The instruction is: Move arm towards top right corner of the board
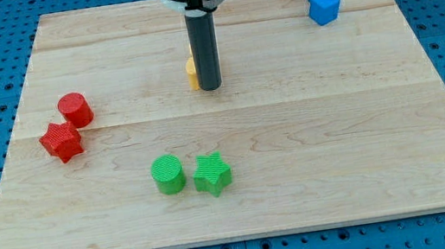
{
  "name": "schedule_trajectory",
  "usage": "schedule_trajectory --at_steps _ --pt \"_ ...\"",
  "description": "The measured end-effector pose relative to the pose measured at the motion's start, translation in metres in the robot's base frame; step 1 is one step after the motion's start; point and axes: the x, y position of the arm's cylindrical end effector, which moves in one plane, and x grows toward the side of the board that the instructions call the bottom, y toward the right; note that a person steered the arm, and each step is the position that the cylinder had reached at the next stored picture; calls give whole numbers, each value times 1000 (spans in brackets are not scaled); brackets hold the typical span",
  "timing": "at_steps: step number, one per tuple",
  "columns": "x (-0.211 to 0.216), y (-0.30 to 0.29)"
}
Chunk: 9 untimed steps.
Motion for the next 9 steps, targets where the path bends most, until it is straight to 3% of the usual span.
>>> schedule_trajectory --at_steps 2,3,8,9 --pt "33 -40" --pt "33 -17" --pt "3 313" --pt "1 356"
